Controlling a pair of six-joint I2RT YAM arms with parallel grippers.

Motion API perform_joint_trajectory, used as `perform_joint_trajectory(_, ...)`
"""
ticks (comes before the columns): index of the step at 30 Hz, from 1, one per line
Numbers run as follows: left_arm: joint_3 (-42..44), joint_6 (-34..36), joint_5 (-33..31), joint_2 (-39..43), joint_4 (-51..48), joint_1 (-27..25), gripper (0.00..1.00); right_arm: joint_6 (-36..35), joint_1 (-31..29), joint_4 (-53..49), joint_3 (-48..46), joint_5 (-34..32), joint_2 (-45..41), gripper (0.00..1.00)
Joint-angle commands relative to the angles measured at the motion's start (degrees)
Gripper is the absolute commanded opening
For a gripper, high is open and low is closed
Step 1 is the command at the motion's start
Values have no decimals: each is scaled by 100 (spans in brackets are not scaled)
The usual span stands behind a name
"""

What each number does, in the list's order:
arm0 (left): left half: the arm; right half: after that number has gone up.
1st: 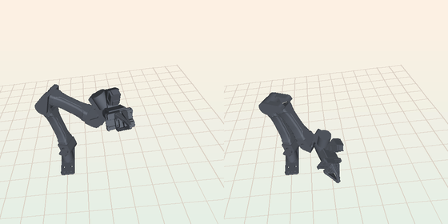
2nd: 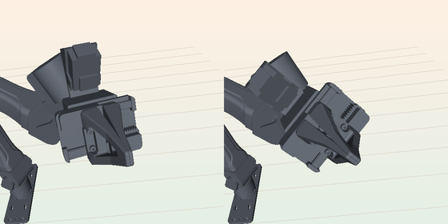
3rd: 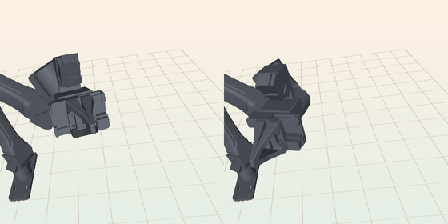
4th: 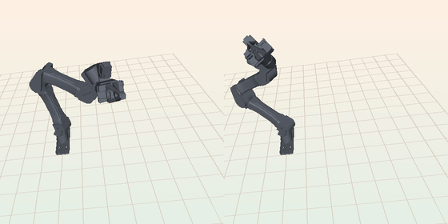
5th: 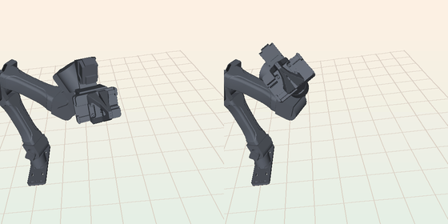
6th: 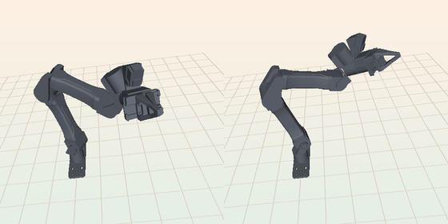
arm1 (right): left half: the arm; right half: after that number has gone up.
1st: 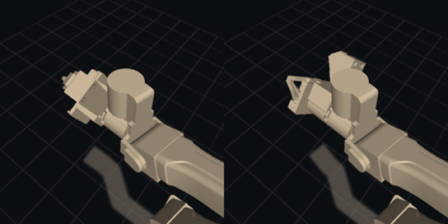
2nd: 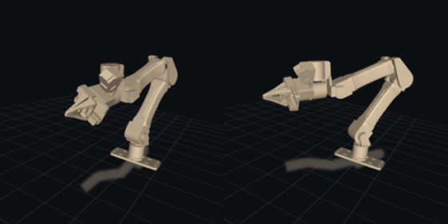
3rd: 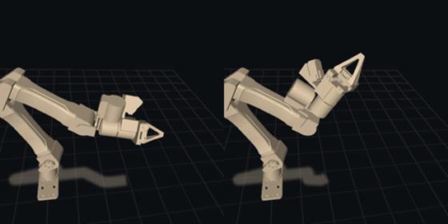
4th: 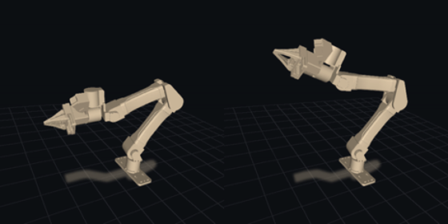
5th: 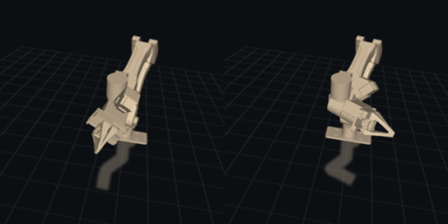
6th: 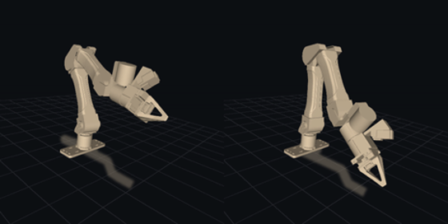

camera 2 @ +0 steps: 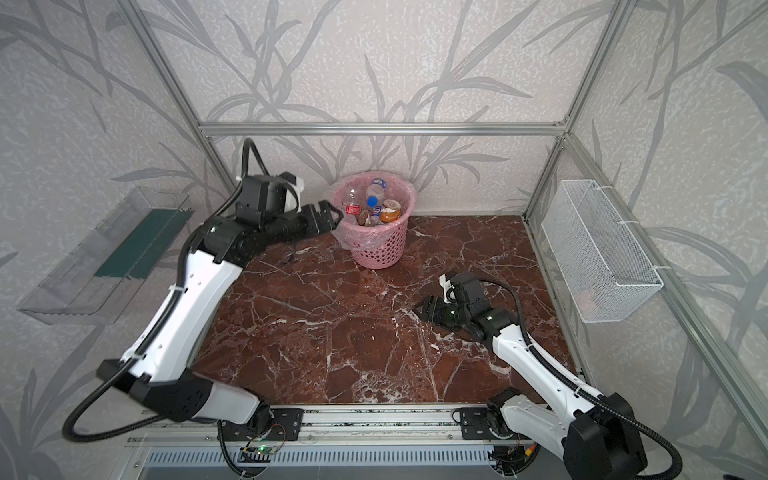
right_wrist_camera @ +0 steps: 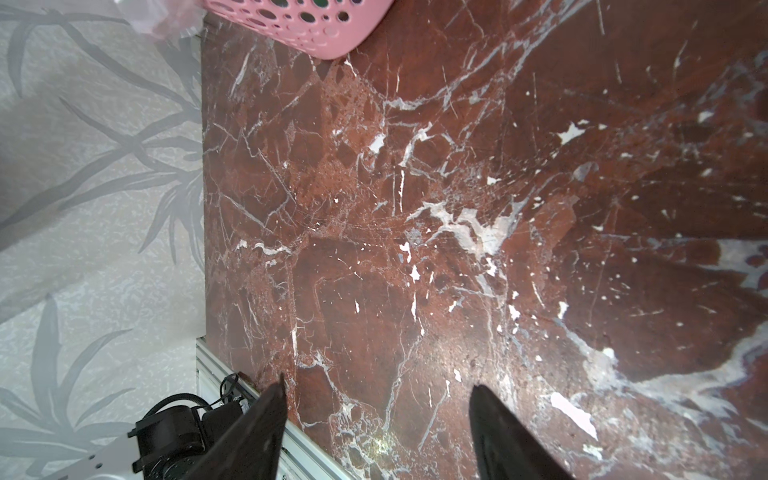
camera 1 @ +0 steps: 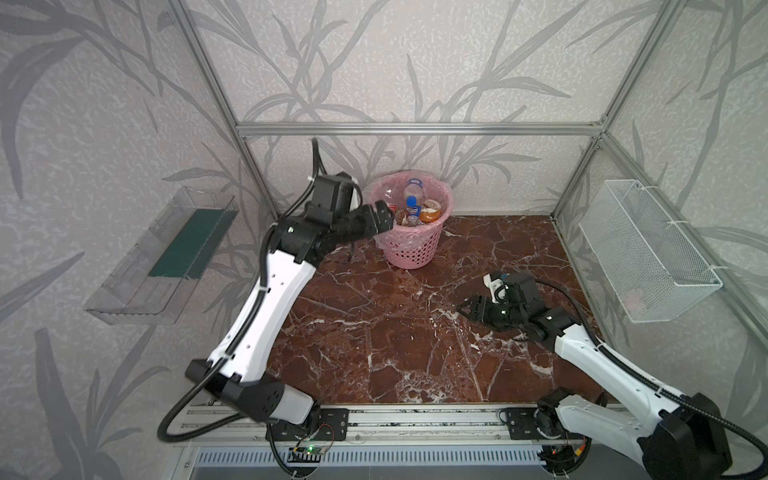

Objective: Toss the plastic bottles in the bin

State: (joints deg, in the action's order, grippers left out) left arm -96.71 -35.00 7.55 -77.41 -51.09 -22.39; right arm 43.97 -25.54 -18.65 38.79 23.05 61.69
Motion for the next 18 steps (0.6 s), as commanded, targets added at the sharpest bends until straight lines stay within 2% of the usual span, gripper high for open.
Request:
perform_joint_trajectory(1,1074,-152,-610,1034,337,142,99,17,14,161,-148,59,169,70)
perform_joint_trajectory(5,2598,-290,-590,1828,579,274,99,-41,13,196,-206,-1,238,70)
perform_joint_trajectory(9,3652,-408,-561,2316,922,390,98,-165,68,169,-180,-80,230,70)
perform_joint_trajectory(13,4249,-481,-755,2636,1363,539,98,-493,245,89,-59,-149,160,69)
perform_joint_trajectory(18,4595,-366,-1579,2794,1771,681,98,-1228,834,34,42,-398,-189,69)
